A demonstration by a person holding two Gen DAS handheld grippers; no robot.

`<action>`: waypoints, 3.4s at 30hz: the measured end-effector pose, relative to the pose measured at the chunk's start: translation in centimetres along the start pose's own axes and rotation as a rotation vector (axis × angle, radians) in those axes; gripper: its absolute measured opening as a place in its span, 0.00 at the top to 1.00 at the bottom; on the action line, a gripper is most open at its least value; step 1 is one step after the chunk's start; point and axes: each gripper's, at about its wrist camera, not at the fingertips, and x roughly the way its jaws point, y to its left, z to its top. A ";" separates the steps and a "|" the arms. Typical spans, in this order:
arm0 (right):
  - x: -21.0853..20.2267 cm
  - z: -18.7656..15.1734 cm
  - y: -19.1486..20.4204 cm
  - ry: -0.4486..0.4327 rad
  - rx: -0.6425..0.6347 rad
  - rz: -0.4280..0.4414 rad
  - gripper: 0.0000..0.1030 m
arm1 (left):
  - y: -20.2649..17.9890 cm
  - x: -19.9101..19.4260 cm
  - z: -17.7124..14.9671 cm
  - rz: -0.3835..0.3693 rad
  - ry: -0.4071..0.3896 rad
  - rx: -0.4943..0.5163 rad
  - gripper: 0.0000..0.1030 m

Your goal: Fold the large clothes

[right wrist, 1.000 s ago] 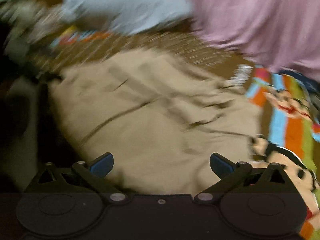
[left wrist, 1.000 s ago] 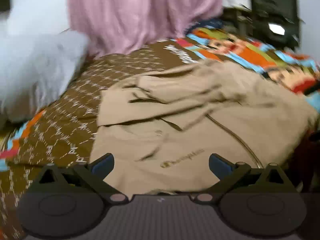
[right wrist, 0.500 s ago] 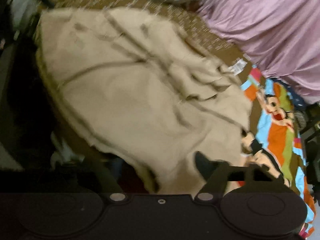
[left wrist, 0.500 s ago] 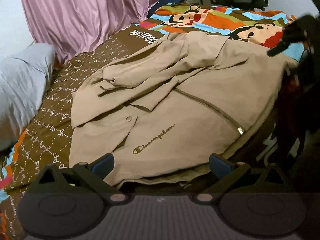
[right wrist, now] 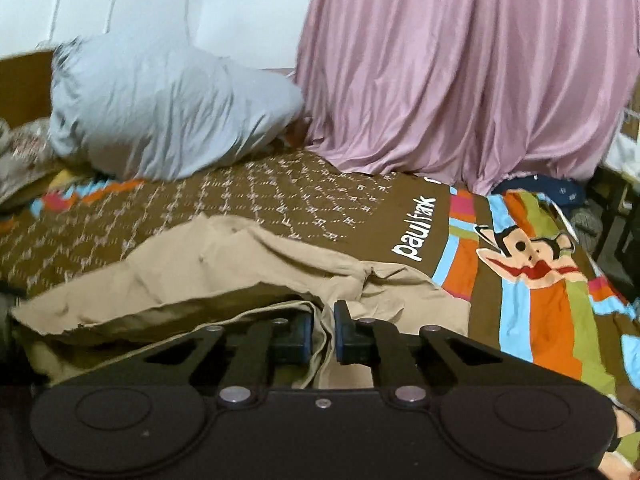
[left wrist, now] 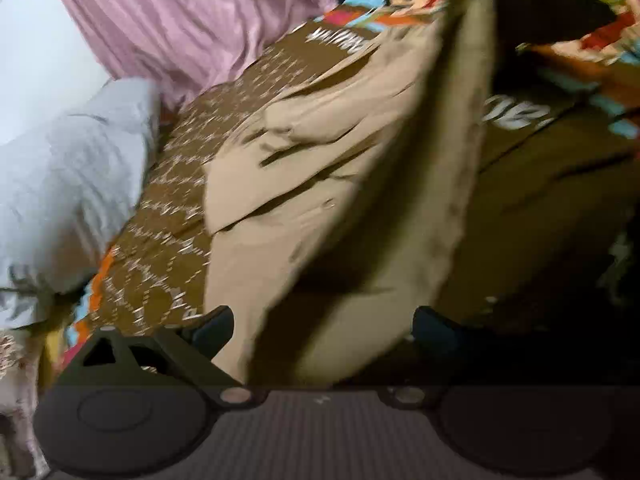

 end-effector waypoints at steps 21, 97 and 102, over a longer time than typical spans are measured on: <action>-1.1 -1.4 -0.2 0.039 -0.059 -0.006 0.82 | 2.4 2.3 -0.3 0.247 0.057 -0.059 0.72; 1.4 -9.3 -13.3 -0.038 0.559 -0.101 0.01 | 19.1 11.3 -0.7 -0.166 -0.068 -0.899 0.02; 2.4 -11.9 -12.4 0.007 0.595 -0.146 0.23 | 18.7 13.3 -2.8 -0.205 -0.010 -1.002 0.27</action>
